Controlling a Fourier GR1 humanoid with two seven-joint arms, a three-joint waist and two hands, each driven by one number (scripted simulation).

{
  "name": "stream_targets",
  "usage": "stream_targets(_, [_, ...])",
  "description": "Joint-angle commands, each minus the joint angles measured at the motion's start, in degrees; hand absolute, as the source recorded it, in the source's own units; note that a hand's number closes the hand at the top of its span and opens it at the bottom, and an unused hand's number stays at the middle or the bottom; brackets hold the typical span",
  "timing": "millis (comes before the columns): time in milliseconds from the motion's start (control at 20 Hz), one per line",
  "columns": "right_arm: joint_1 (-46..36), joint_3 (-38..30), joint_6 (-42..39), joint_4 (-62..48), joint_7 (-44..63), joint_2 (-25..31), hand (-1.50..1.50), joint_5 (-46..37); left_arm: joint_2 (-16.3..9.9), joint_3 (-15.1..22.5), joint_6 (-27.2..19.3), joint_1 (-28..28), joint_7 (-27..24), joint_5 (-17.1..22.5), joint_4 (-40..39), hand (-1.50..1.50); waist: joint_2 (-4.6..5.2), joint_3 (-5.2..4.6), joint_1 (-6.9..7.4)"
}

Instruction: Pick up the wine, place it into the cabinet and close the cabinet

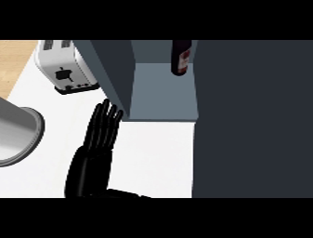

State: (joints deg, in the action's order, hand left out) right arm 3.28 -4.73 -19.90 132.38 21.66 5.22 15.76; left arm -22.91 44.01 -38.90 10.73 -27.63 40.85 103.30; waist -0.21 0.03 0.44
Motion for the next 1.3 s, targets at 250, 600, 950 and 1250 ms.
stream_targets(250, [-0.83,5.81,-9.67,2.29,5.68,8.1,1.5,2.14,-7.63,-1.6,-3.7,-11.53,-0.22,-3.72,14.33,-1.5,-0.09,-0.05,0.89])
stream_targets(600, [7.2,12.66,-12.38,6.48,7.83,6.73,1.5,7.88,-12.27,-4.91,0.0,-25.56,-7.13,-4.61,19.77,-1.5,-0.06,-0.07,0.23])
stream_targets(950, [3.95,27.71,-4.42,11.28,15.82,1.22,1.5,1.32,-18.8,-15.83,8.29,-37.38,-10.26,2.15,25.74,-1.5,-0.22,-0.19,0.9])
stream_targets(1250, [-0.98,35.37,0.46,10.26,17.41,-3.05,1.5,-6.34,-23.74,-25.87,17.0,-46.43,-12.3,7.85,26.87,-1.5,-0.52,-0.28,1.3])
